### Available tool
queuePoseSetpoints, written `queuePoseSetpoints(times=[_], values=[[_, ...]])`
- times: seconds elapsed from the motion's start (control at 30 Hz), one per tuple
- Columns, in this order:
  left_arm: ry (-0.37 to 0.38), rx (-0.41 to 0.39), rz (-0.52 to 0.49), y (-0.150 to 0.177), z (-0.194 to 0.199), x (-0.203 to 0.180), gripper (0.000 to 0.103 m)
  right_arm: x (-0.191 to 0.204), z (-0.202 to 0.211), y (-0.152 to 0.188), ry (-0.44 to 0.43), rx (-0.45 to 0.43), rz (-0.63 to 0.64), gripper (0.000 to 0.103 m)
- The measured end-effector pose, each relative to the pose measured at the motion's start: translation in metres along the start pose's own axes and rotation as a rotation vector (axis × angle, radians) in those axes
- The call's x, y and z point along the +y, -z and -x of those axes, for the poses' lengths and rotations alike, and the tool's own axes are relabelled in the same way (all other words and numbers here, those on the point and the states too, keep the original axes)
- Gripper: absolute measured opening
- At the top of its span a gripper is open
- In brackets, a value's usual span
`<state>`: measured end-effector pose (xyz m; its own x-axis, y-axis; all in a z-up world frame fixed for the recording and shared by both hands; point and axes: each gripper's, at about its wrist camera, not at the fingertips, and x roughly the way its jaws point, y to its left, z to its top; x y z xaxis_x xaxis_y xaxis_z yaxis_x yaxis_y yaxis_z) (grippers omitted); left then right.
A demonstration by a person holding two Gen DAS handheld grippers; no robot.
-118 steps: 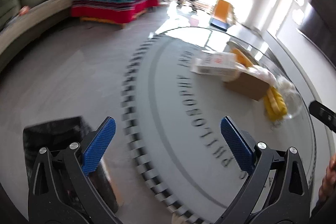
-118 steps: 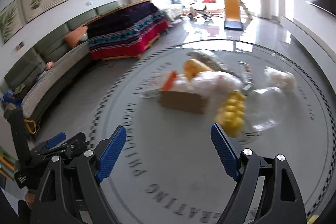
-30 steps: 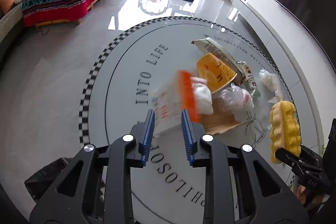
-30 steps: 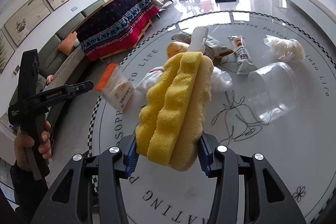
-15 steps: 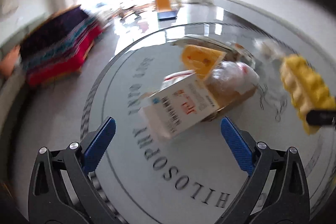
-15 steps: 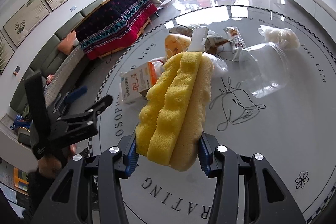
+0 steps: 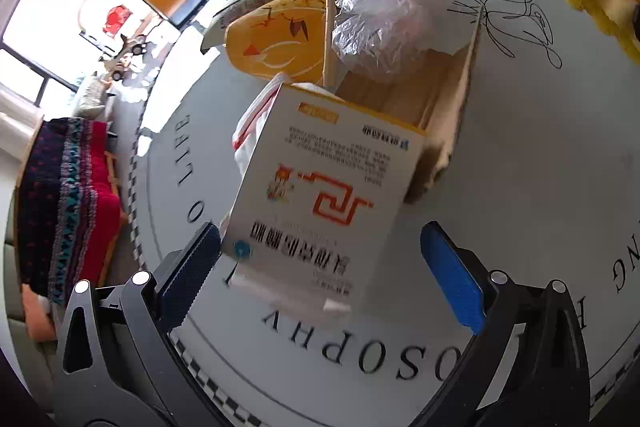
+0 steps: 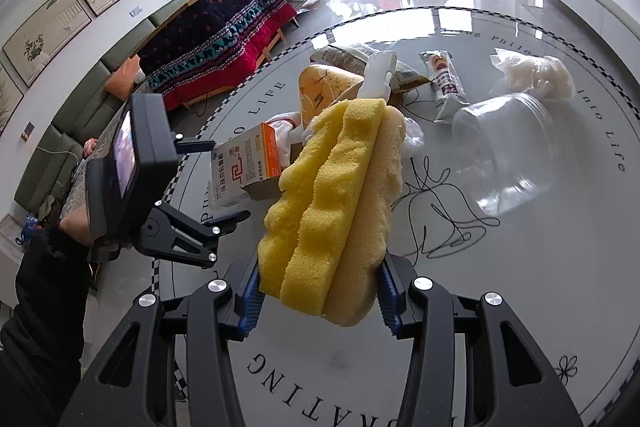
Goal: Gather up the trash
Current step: 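Grasp the white medicine box with the left gripper while the right holds the sponge, then carry the sponge and medicine box over the black trash bin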
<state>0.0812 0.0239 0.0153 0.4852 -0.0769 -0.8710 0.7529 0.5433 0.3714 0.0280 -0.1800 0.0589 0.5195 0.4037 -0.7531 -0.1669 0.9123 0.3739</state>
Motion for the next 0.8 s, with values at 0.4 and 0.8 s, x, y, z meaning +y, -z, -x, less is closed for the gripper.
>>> queuePoseSetpoints(times=[0.4, 0.8], values=[[0.132, -0.007, 0.107, 0.003, -0.003, 0.023, 0.072, 0.009, -0.005, 0.003, -0.01, 0.01, 0.017, 0.049], [0.173, -0.175, 0.443, 0.063, 0.05, 0.031, 0.036, 0.049, 0.013, 0.019, -0.04, -0.004, 0.071, 0.049]])
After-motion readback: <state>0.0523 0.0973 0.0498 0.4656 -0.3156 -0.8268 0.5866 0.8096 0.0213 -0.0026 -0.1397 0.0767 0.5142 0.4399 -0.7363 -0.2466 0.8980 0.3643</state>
